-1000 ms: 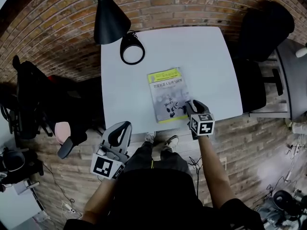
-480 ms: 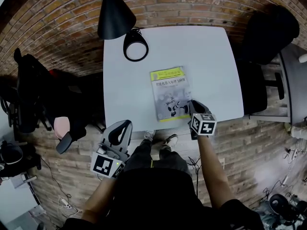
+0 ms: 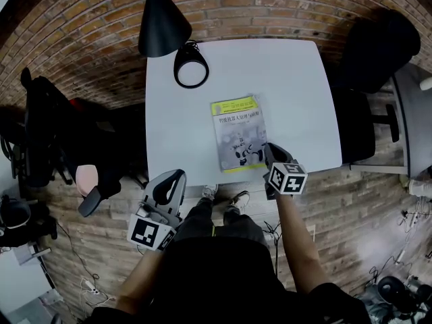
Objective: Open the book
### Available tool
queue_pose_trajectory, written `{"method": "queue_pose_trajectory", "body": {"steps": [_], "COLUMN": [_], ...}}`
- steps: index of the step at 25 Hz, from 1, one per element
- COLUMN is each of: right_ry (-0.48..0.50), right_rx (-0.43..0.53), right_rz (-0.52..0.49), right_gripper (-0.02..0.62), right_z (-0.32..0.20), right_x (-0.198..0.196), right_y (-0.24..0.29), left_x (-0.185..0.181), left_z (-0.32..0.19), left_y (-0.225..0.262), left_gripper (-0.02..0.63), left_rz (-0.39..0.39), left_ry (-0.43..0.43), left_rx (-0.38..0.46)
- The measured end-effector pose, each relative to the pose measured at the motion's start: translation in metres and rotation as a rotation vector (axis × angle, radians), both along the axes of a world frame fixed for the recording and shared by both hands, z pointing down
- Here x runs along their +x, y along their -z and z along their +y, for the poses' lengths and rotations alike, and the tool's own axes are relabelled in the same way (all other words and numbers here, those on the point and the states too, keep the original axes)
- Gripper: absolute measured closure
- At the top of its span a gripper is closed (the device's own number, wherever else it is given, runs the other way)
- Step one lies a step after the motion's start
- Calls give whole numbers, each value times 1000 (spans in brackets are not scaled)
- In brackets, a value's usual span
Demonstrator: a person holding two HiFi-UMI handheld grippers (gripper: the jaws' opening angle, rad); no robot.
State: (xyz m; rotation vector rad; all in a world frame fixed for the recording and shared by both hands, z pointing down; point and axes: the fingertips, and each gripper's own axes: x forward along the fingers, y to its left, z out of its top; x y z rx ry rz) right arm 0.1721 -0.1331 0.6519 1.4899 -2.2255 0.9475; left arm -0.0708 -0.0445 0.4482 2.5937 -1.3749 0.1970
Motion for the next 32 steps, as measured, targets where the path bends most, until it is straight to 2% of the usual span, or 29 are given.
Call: {"method": "queue_pose_trajectory", "body": {"steps": [5, 15, 32], "right_ry": [42, 249, 556], "right_rx": [42, 119, 150], "right_rz": [-36, -18, -22], "right_gripper": [577, 575, 575], "right_z": [3, 16, 46], "right_x": [-18, -88, -194], "right_y": [19, 47, 61], "left_x": [2, -11, -41], "left_z": [-1, -1, 1], "left_y": [2, 0, 5], "left_gripper": [574, 574, 574], "left_rz": [12, 5, 26], "left_ry": [6, 33, 126], "left_rx": [5, 44, 64]}}
